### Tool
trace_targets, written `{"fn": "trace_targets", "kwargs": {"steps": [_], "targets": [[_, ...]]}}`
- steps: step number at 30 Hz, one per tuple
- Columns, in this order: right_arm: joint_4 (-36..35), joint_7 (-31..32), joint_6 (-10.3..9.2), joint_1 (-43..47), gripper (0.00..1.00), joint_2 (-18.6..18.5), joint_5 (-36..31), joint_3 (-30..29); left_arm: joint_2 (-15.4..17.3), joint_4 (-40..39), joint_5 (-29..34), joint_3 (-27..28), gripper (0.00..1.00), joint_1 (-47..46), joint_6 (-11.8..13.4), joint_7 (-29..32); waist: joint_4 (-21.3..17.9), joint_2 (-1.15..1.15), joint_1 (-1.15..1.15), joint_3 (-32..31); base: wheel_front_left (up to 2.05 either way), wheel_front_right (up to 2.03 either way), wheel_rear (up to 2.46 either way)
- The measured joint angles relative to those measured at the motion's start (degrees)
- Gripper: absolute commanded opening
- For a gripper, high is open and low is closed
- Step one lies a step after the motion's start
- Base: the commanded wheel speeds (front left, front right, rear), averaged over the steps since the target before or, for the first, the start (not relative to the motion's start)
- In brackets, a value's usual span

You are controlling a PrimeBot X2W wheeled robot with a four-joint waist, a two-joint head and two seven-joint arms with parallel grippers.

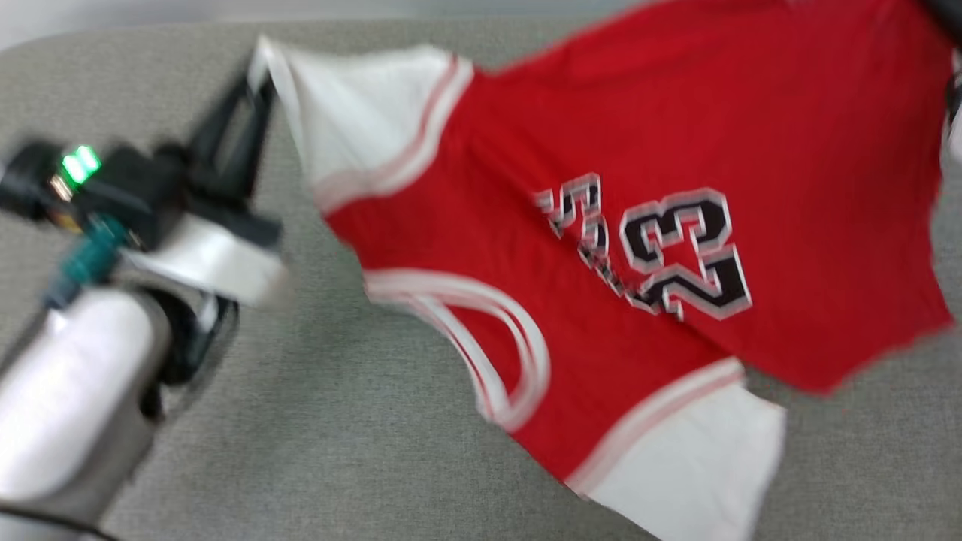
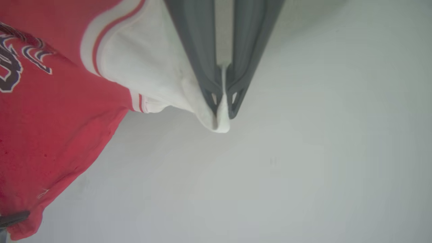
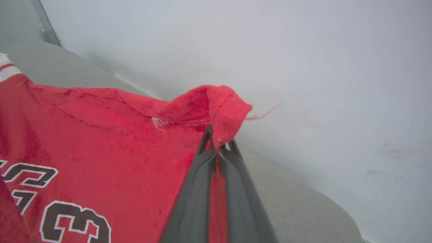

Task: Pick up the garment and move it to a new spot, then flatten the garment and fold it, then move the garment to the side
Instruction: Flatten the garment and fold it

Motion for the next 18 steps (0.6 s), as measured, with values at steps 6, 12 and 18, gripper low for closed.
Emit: {"fn": "trace_targets", "kwargs": {"steps": [6, 12, 18], "targets": [[-1.12, -3.46, 0.01, -5.92, 0.00, 2.67, -4.86, -3.35, 0.66, 1.35, 1.30, 2.38, 0.00, -14.82, -3.42, 2.71, -1.07, 0.00, 0.00, 3.37, 0.00, 0.00, 0.00], [0.46, -3.79, 0.01, -15.44, 0.00, 6.41, -10.24, -7.73, -1.43, 5.12, 3.56, 2.45, 0.00, -30.82, -6.98, 5.12, -2.12, 0.00, 0.00, 8.18, 0.00, 0.00, 0.00], [4.47, -3.14, 0.01, -27.20, 0.00, 10.10, -15.06, -9.73, -4.43, 12.02, 5.16, 2.91, 0.00, -47.86, -10.36, 5.76, -2.72, 0.00, 0.01, 13.52, 0.00, 0.00, 0.00]]}}
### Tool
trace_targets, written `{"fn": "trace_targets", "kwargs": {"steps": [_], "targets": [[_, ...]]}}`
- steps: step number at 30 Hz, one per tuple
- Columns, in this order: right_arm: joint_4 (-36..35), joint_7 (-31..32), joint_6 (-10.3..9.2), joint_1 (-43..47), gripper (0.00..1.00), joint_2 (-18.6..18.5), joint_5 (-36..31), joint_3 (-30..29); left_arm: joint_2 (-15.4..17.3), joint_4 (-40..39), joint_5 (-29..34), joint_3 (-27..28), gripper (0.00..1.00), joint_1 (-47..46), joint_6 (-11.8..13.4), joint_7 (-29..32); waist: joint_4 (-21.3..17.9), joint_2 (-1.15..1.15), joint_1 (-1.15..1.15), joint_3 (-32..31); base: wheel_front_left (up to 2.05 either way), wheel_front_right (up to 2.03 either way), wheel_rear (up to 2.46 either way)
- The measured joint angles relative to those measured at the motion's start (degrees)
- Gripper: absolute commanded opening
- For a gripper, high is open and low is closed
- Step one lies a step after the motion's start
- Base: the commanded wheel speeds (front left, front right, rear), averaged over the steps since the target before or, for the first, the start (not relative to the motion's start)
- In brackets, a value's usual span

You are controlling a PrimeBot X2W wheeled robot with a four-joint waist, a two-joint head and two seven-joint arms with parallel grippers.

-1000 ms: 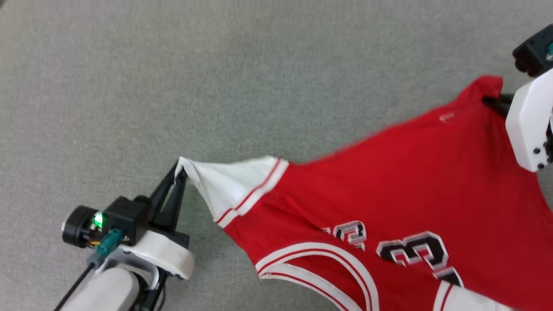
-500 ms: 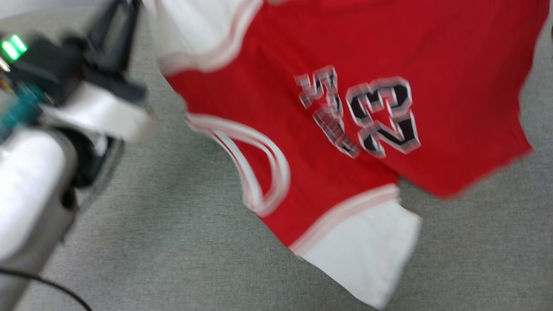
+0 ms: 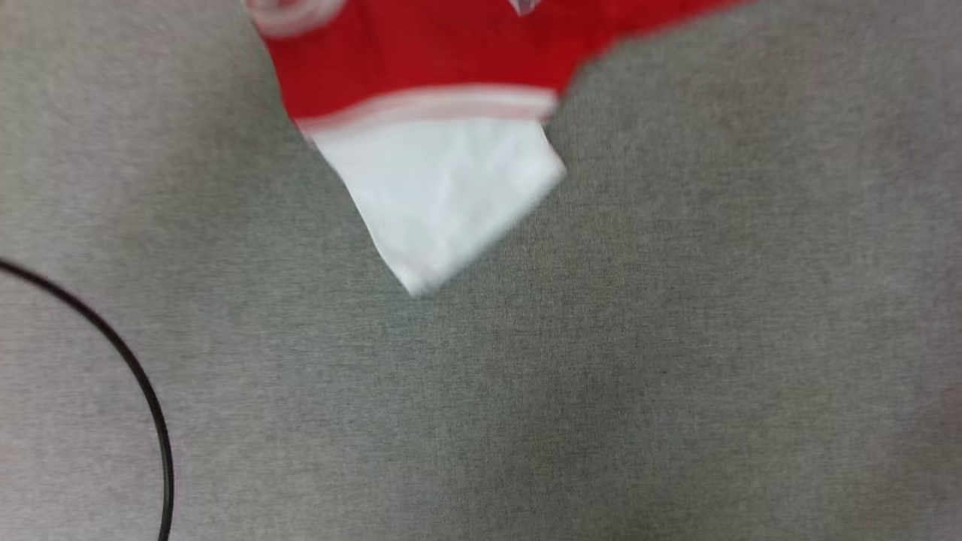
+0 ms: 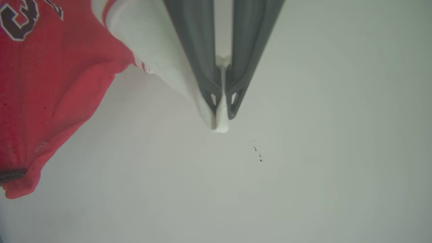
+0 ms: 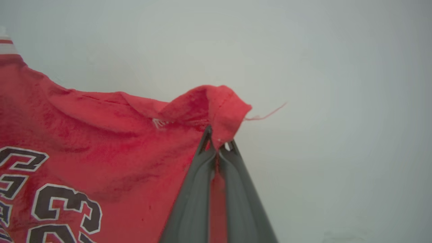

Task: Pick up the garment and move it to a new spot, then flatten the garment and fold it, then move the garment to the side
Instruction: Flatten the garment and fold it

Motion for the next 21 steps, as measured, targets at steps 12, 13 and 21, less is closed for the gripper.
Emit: {"fn": "trace_targets", "kwargs": {"steps": [12, 13, 21], "targets": [[12.04, -3.49, 0.00, -20.85, 0.00, 5.34, -4.70, -0.33, -5.08, 18.17, 2.02, -0.09, 0.00, -25.02, -5.15, -4.15, -0.92, 0.00, 0.00, 5.35, 0.00, 0.00, 0.00], [12.88, -3.97, 0.00, -21.81, 0.00, 5.54, -4.80, -0.14, -5.30, 19.24, 2.03, -0.21, 0.00, -26.22, -5.33, -4.58, -0.94, 0.00, 0.00, 5.41, 0.00, 0.00, 0.00], [19.65, -7.16, 0.00, -22.92, 0.00, 6.11, -4.37, 5.55, -6.89, 28.07, 1.71, -2.91, 0.00, -28.10, -7.02, -7.31, -0.50, 0.00, 0.00, 6.32, 0.00, 0.00, 0.00]]}}
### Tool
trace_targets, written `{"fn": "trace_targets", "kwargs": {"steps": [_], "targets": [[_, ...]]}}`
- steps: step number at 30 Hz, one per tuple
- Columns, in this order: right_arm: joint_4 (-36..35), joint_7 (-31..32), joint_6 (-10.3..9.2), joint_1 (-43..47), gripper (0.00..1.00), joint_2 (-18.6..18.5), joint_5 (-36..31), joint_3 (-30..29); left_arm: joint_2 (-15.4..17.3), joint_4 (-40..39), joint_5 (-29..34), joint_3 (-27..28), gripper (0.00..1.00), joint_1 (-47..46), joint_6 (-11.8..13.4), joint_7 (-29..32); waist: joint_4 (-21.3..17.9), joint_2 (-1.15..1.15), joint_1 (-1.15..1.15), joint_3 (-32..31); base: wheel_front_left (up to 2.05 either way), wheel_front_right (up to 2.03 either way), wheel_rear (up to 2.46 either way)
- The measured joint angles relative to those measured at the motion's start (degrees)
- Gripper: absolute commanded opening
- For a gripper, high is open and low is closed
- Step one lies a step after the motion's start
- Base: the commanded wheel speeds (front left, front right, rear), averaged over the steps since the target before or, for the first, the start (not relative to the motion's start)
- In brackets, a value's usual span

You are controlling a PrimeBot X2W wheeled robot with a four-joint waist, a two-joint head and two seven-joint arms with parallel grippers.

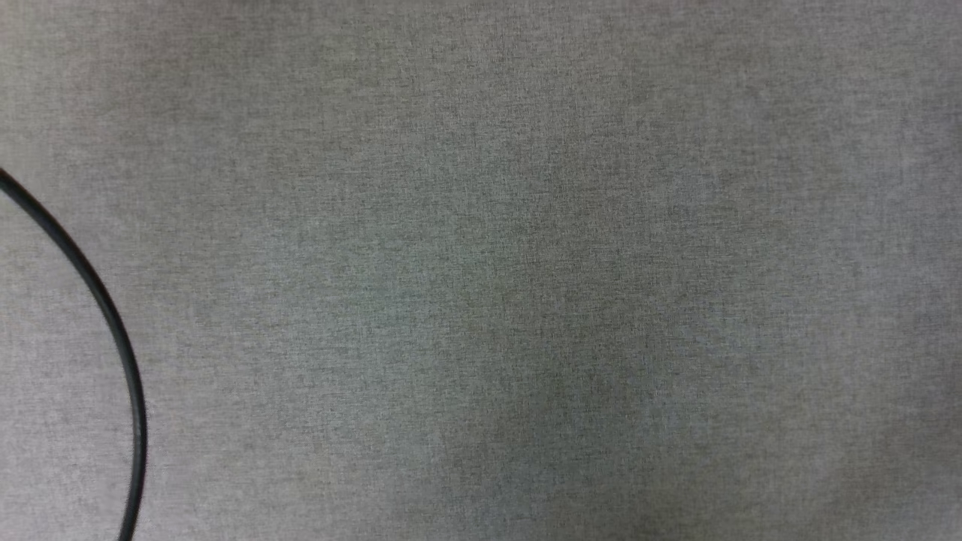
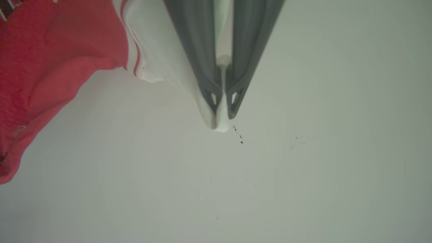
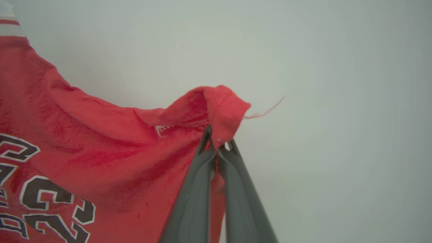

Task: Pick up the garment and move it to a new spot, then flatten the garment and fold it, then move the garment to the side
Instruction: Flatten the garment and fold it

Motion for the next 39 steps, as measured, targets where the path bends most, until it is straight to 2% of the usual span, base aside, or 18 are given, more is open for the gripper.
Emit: {"fn": "trace_targets", "kwargs": {"steps": [6, 15, 20, 25, 35, 39], "targets": [[3.74, -3.49, 0.00, 5.77, 0.00, 0.21, 2.09, 5.82, -0.42, 4.75, -2.22, -1.90, 0.00, 6.32, -0.47, -2.44, -0.08, 0.00, 0.00, 0.37, 0.00, 0.00, 0.00], [6.89, -8.59, 0.00, 17.78, 0.00, 1.12, 7.75, 13.44, -0.11, 6.05, -5.64, -3.79, 0.00, 23.38, -0.80, -4.76, 0.14, 0.00, 0.00, -2.31, 0.00, 0.00, 0.00], [7.31, -10.79, 0.00, 25.20, 0.00, 1.42, 10.46, 16.95, 0.27, 2.69, -6.70, -3.32, 0.00, 35.59, 0.11, -4.90, 0.11, 0.00, -0.01, -5.25, 0.00, 0.00, 0.00], [6.73, -12.41, 0.00, 34.45, 0.00, 0.57, 13.18, 20.18, 0.45, -3.98, -7.50, -2.21, 0.00, 49.49, 2.26, -5.00, 0.11, 0.00, -0.01, -9.52, 0.00, 0.00, 0.00], [1.57, -13.81, 0.00, 53.37, 0.00, -5.08, 19.60, 26.79, 2.36, -13.37, -9.93, -3.94, 0.00, 75.27, 4.66, -5.05, 0.20, 0.00, -0.01, -19.19, 0.00, 0.00, 0.00], [-0.92, -14.73, 0.00, 60.37, 0.00, -7.75, 22.34, 26.47, 3.05, -16.19, -11.11, -5.93, 0.00, 84.13, 5.63, -4.37, 0.14, 0.00, -0.02, -22.62, 0.00, 0.00, 0.00]]}}
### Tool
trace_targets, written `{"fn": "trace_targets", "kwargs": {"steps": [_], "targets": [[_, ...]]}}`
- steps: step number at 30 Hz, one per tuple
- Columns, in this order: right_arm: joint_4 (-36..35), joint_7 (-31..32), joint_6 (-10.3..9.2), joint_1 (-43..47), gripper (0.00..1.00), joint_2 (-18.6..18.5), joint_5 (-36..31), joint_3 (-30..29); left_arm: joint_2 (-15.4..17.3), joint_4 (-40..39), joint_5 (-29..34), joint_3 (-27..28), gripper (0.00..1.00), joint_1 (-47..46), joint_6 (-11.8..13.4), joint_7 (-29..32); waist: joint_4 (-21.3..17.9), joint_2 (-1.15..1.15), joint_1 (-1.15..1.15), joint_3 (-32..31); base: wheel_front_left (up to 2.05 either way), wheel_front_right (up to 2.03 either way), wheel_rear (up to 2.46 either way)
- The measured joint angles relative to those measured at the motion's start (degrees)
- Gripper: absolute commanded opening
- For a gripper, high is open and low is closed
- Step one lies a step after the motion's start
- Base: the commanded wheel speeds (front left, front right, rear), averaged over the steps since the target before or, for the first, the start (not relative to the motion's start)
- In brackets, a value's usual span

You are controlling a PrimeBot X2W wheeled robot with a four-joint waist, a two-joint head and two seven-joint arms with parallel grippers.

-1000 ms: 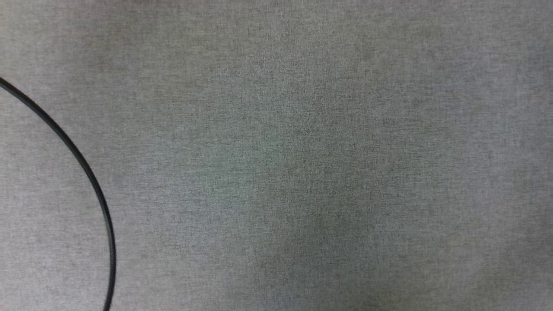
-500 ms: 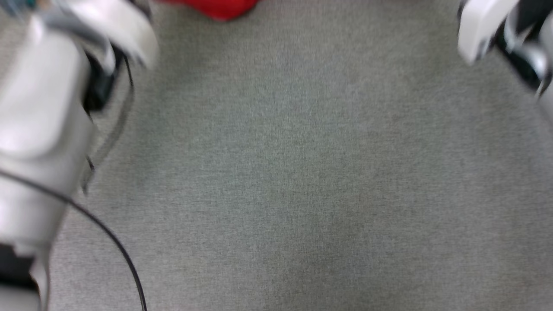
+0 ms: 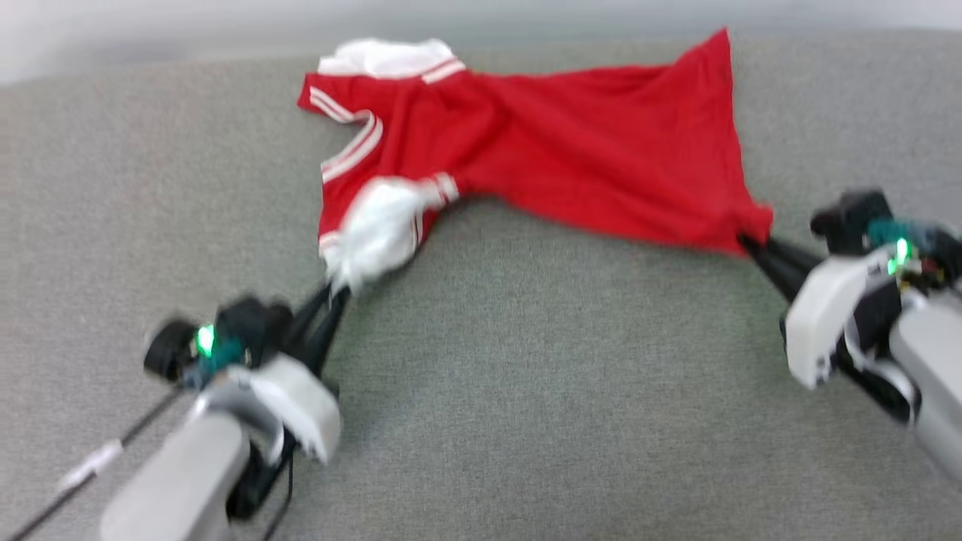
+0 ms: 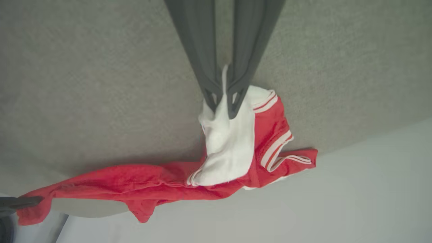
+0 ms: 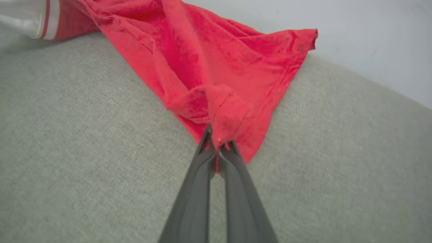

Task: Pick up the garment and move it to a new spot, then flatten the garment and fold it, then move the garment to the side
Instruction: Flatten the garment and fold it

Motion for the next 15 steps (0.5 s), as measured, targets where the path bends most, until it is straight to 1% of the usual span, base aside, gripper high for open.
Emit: {"fn": "trace_targets", "kwargs": {"steps": [3, 9, 15], "targets": [[-1.70, -0.09, 0.00, 4.98, 0.00, -1.89, 0.34, 0.14, 1.11, -2.33, -1.20, -0.65, 0.00, 5.95, 1.35, 0.30, -0.10, 0.00, 0.00, -2.32, 0.00, 0.00, 0.00], [-5.16, -0.53, 0.00, 14.84, 0.00, -5.76, 1.09, -1.38, 3.14, -7.31, -3.92, -1.23, 0.00, 16.63, 4.19, 1.34, -0.25, 0.00, 0.00, -6.54, 0.00, 0.00, 0.00], [-9.83, 0.03, 0.00, 24.62, 0.00, -9.00, 1.62, -5.13, 4.79, -12.25, -6.06, -1.85, 0.00, 25.55, 7.67, 2.66, 0.19, 0.00, -0.01, -9.99, 0.00, 0.00, 0.00]]}}
